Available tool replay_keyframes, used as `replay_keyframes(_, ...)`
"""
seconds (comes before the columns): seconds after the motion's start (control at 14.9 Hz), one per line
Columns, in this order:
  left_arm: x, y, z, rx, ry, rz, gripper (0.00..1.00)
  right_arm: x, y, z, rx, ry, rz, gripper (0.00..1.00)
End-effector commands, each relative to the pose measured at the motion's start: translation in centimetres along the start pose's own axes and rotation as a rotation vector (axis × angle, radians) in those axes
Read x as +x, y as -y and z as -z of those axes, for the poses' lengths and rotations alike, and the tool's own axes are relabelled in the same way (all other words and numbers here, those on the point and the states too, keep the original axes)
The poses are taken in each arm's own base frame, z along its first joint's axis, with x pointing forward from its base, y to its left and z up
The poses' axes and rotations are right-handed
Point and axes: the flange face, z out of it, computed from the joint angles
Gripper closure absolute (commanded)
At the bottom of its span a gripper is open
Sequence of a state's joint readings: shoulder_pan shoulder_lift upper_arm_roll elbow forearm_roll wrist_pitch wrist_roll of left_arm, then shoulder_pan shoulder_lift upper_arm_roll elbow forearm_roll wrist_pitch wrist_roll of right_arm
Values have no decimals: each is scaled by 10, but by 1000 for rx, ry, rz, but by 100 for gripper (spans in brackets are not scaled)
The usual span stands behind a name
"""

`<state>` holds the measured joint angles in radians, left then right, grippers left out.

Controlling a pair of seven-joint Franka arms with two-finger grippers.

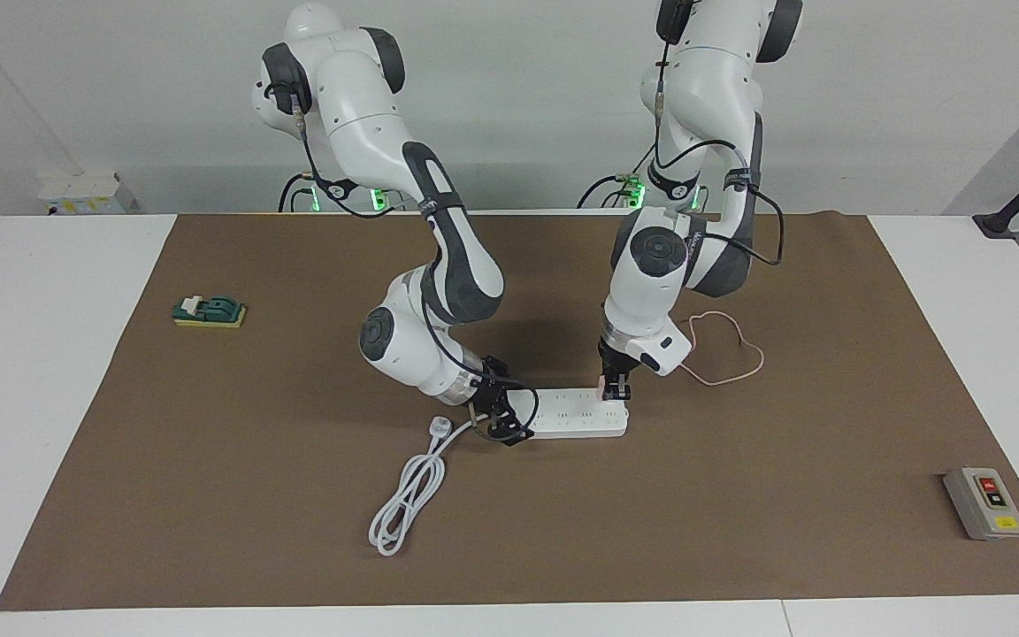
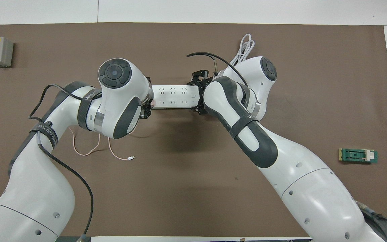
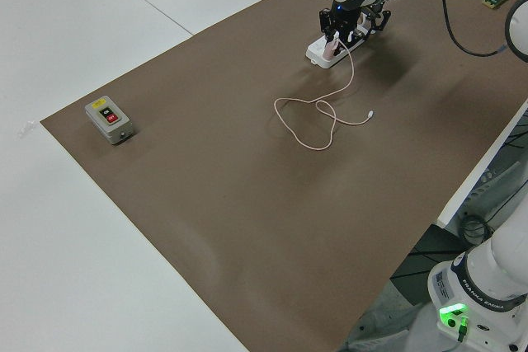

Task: Unplug charger and place it aside
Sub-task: 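Grasp the charger with the left gripper while the right gripper holds the strip, then pull the charger out of the strip with the left gripper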

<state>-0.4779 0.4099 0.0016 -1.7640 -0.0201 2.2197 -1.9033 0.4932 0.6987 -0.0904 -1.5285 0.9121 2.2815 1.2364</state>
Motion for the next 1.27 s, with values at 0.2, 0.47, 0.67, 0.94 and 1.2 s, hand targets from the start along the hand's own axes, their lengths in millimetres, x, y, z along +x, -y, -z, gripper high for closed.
replay_keyframes(0.2, 1, 7, -5, 23, -17, -43, 100, 9, 3, -7, 35, 7, 23, 100)
replay_keyframes(0.47, 5, 10, 9, 76, -49, -71, 100, 9, 3, -7, 35, 7, 23, 100)
replay_keyframes(0.67, 8, 12, 51, 91, -52, -75, 100, 9, 3, -7, 35, 7, 25, 100)
replay_keyframes(0.94, 16, 16, 106, 105, -45, -91, 100, 10, 3, -8, 34, 5, 32, 100)
replay_keyframes(1.2, 17, 16, 108, 103, -42, -162, 100, 10, 3, -8, 34, 5, 34, 100)
